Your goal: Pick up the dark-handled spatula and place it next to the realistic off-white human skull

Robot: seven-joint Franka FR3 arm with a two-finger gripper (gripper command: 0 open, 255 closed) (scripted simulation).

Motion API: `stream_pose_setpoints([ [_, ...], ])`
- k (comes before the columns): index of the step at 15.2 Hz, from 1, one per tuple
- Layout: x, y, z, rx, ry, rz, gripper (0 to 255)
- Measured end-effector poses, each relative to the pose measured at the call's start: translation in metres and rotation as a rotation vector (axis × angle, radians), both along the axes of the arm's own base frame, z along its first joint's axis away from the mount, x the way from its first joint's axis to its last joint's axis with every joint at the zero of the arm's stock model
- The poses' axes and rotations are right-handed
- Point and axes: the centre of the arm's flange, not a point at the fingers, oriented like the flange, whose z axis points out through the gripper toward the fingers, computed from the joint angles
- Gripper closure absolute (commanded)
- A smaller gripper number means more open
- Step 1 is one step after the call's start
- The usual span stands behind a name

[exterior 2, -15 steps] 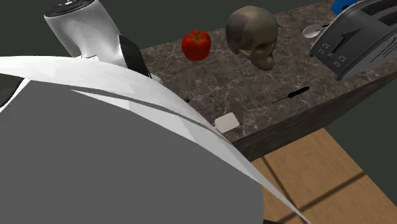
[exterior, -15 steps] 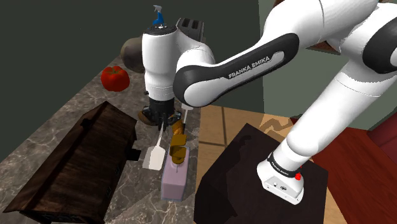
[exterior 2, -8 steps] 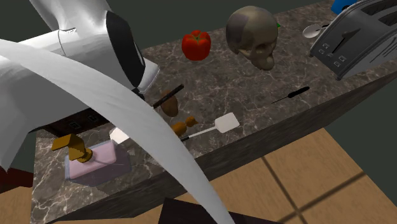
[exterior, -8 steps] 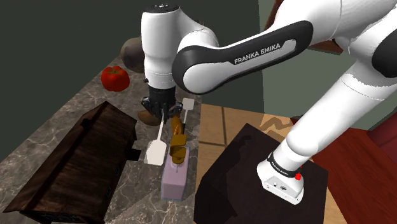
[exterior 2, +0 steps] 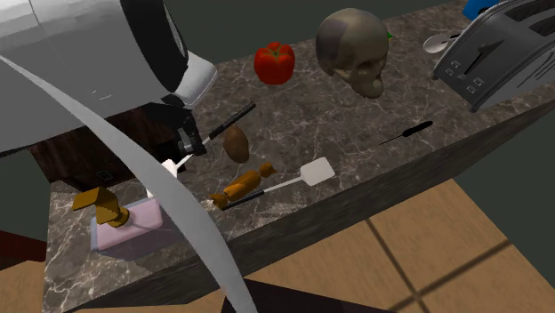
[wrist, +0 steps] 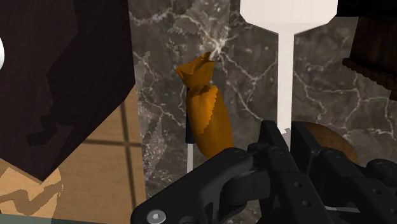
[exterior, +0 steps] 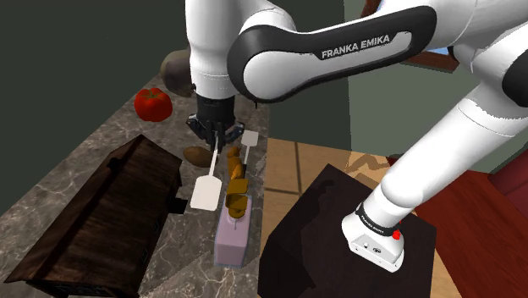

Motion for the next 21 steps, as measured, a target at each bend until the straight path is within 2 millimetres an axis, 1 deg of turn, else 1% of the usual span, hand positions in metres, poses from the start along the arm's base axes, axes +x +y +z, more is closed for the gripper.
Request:
stream_pose_setpoints([
  [10,-0.003,0.001,0.053,0.0,0.0,0.0,255],
  [21,0.0,0.0,0.111,0.0,0.0,0.0,255],
])
